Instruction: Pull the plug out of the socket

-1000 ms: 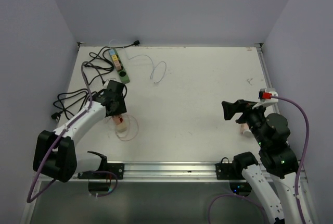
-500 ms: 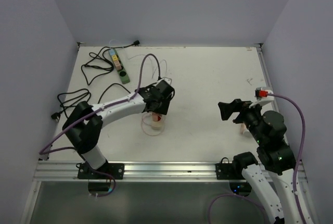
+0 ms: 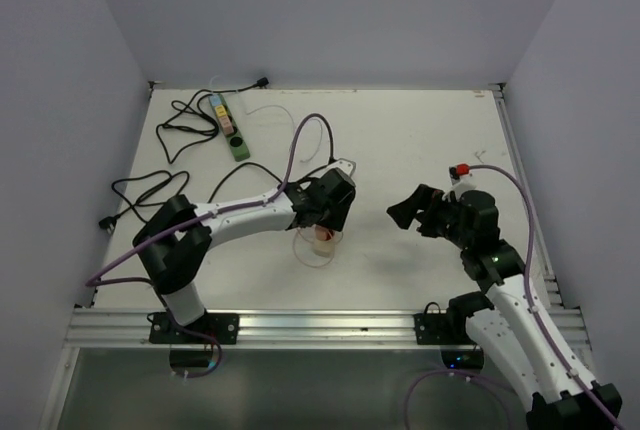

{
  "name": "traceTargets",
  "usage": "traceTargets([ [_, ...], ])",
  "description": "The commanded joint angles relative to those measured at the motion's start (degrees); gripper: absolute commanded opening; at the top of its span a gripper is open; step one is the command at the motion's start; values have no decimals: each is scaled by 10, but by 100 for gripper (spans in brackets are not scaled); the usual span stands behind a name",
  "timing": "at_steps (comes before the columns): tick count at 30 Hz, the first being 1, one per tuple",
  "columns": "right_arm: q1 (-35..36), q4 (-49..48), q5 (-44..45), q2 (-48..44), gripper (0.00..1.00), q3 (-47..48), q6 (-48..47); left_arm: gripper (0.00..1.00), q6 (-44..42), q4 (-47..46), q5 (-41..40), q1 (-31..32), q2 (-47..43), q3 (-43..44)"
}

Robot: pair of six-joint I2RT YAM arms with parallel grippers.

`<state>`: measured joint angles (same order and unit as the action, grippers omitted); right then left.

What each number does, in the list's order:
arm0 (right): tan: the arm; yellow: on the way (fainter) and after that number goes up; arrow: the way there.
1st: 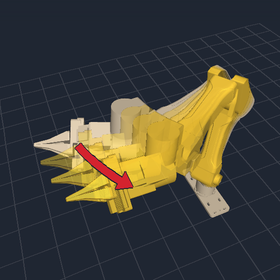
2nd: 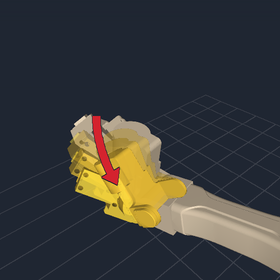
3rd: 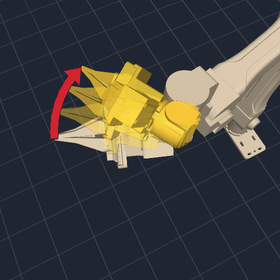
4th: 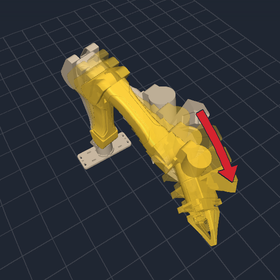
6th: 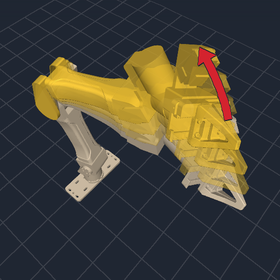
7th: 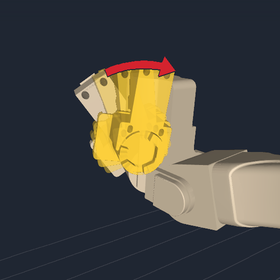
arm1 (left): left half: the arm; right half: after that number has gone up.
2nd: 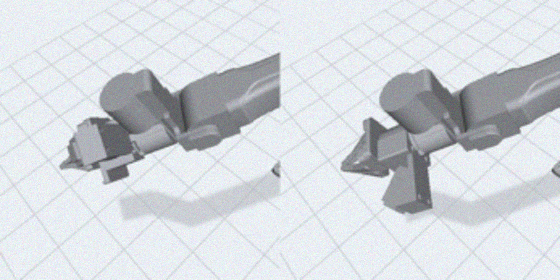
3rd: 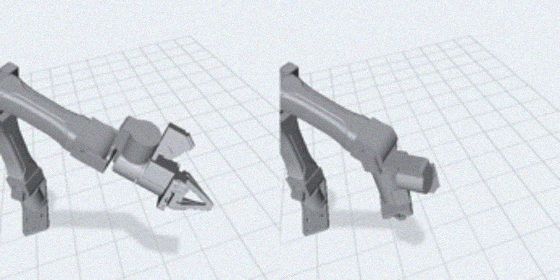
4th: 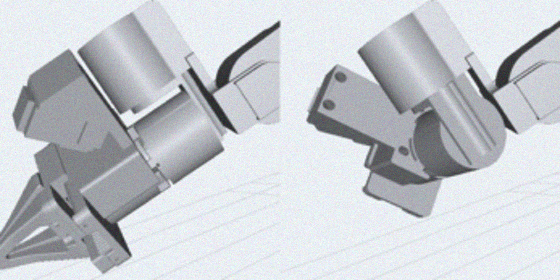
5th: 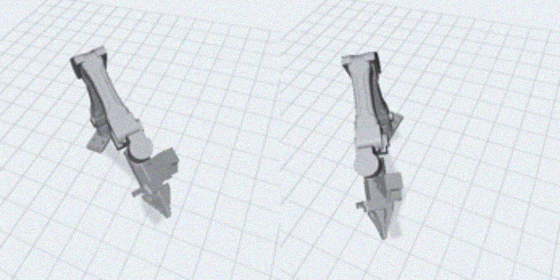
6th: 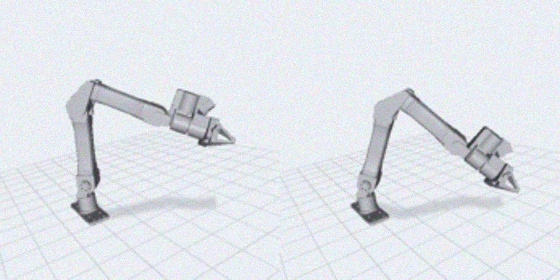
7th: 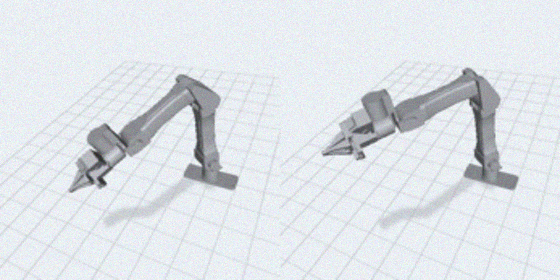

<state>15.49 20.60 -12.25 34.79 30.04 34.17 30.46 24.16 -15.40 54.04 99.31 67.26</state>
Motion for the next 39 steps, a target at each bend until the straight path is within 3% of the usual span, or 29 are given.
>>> traceTargets([
  [1, 4, -102, -48, 52, 99, -21, 70, 44, 22, -85, 30, 1, -18, -28],
  [7, 27, -189, -31, 129, 98, -24, 112, 44, 43, -150, 53, -14, -76, -98],
  [16, 90, -288, 0, 276, 93, 5, 148, 45, 94, -300, 169, -86, -141, -232],
  [26, 171, -348, 28, 401, 86, 27, 166, 44, 119, -375, 218, -105, -143, -265],
  [33, 170, -368, 90, 455, 82, 60, 168, 44, 114, -373, 229, -106, -129, -268],
  [39, 170, -376, 91, 513, 82, 115, 168, 44, 122, -382, 233, -108, -133, -279],
])
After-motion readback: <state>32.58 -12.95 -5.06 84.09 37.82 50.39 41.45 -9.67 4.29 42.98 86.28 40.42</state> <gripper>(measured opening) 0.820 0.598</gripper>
